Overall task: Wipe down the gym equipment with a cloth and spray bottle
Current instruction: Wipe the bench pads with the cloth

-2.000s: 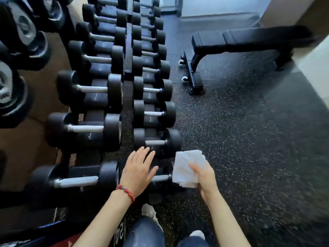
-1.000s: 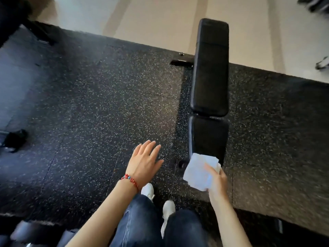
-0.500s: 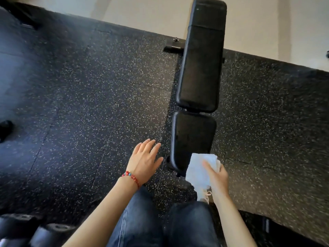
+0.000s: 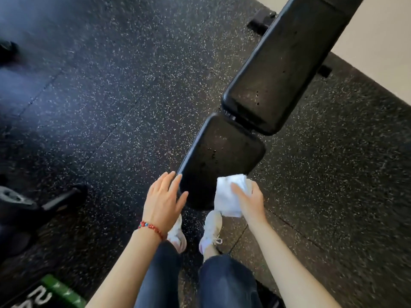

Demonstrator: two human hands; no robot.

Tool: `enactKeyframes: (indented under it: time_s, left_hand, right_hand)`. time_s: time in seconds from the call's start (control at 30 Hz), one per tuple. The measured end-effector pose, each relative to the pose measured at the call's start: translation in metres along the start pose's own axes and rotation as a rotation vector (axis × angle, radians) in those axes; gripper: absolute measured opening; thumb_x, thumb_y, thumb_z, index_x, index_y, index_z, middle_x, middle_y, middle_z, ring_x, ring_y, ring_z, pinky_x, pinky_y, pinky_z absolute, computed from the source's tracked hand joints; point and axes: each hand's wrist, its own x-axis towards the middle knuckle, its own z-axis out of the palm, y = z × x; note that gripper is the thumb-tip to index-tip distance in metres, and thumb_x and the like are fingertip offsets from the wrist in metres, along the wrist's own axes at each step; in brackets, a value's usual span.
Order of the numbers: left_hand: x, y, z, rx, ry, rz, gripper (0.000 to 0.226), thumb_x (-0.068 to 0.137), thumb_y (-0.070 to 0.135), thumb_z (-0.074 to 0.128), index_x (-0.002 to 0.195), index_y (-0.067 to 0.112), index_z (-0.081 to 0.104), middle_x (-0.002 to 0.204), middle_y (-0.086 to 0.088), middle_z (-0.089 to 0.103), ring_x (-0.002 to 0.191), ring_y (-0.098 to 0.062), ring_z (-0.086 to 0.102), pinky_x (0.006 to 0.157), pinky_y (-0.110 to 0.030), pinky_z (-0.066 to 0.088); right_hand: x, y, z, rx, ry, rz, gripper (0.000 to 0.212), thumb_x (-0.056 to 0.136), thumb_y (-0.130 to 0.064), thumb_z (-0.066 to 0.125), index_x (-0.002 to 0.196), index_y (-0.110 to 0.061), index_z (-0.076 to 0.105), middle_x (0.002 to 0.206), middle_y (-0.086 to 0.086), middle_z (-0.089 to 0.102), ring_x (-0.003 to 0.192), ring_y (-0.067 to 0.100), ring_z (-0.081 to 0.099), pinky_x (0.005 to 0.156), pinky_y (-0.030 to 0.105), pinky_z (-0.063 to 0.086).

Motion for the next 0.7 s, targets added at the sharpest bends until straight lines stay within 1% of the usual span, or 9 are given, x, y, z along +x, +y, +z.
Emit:
enactKeyframes:
  time_s: [0.1,0.2,0.27,0.33,0.4,0.47,0.57,0.63,0.7]
  left_hand:
    - [0.006,-0.009,0.042,-0.002,0.036,-0.03,0.054,0.086,0.038,0.038,0.117,0.0,0.061,0.119,-0.019,0.062,0.11,-0.038,0.058,0.089,-0.049,0.048]
    - [0.015,-0.02,0.083,-0.01,0.06,-0.045,0.054,0.087,0.037,0.038,0.121,0.0,0.059,0.123,-0.019,0.06,0.113,-0.037,0.057,0.09,-0.048,0.048]
    - [0.021,-0.026,0.109,-0.018,0.069,-0.046,0.054,0.088,0.036,0.038,0.123,0.0,0.057,0.127,-0.019,0.057,0.116,-0.038,0.055,0.091,-0.049,0.047]
    - [0.025,-0.033,0.131,-0.026,0.078,-0.05,0.054,0.088,0.036,0.038,0.125,0.0,0.055,0.13,-0.019,0.055,0.118,-0.038,0.053,0.091,-0.049,0.047]
    - [0.028,-0.039,0.149,-0.028,0.096,-0.053,0.054,0.088,0.035,0.038,0.128,0.001,0.053,0.133,-0.019,0.053,0.12,-0.039,0.052,0.092,-0.05,0.046]
    - [0.029,-0.043,0.162,-0.032,0.106,-0.063,0.055,0.089,0.035,0.037,0.131,0.002,0.05,0.136,-0.018,0.049,0.123,-0.038,0.049,0.094,-0.049,0.045]
    - [0.027,-0.049,0.178,-0.052,0.121,-0.062,0.056,0.09,0.037,0.036,0.134,0.004,0.045,0.143,-0.016,0.043,0.128,-0.035,0.043,0.097,-0.05,0.044]
    - [0.027,-0.052,0.187,-0.075,0.146,-0.055,0.056,0.09,0.036,0.037,0.137,0.006,0.041,0.146,-0.014,0.039,0.131,-0.033,0.038,0.098,-0.052,0.043]
    - [0.027,-0.055,0.194,-0.096,0.17,-0.048,0.055,0.09,0.035,0.037,0.138,0.008,0.038,0.147,-0.013,0.036,0.133,-0.031,0.034,0.098,-0.052,0.043]
  right_hand:
    - [0.037,0.025,0.019,-0.065,-0.038,-0.054,0.024,0.084,-0.015,0.064,0.104,-0.011,0.053,0.087,-0.007,0.055,0.079,0.011,0.054,0.055,0.003,0.039]
    - [0.07,0.05,0.039,-0.136,-0.076,-0.117,0.031,0.084,-0.016,0.064,0.111,-0.018,0.048,0.099,-0.009,0.052,0.095,0.012,0.05,0.064,0.003,0.038]
    - [0.085,0.065,0.05,-0.212,-0.068,-0.175,0.042,0.086,-0.018,0.062,0.123,-0.024,0.044,0.112,-0.01,0.048,0.105,0.009,0.045,0.076,0.013,0.036]
    - [0.091,0.08,0.057,-0.324,-0.011,-0.262,0.053,0.088,-0.022,0.059,0.135,-0.031,0.037,0.117,-0.01,0.041,0.103,0.004,0.04,0.084,0.02,0.032]
    - [0.091,0.095,0.062,-0.427,0.056,-0.4,0.05,0.091,-0.025,0.055,0.136,-0.035,0.037,0.122,-0.004,0.039,0.093,0.003,0.039,0.08,0.024,0.036]
    - [0.088,0.106,0.066,-0.475,0.1,-0.499,0.043,0.092,-0.026,0.054,0.133,-0.034,0.043,0.127,0.002,0.036,0.086,0.002,0.039,0.075,0.027,0.042]
    - [0.087,0.117,0.068,-0.52,0.139,-0.493,0.046,0.087,-0.034,0.059,0.131,-0.033,0.044,0.128,0.002,0.032,0.085,0.002,0.039,0.07,0.03,0.046]
    - [0.091,0.122,0.071,-0.61,0.163,-0.485,0.053,0.083,-0.041,0.062,0.13,-0.034,0.04,0.128,0.003,0.031,0.088,0.012,0.045,0.067,0.032,0.048]
    - [0.096,0.125,0.076,-0.712,0.198,-0.509,0.051,0.084,-0.044,0.06,0.129,-0.033,0.04,0.126,0.007,0.033,0.088,0.023,0.052,0.064,0.032,0.047]
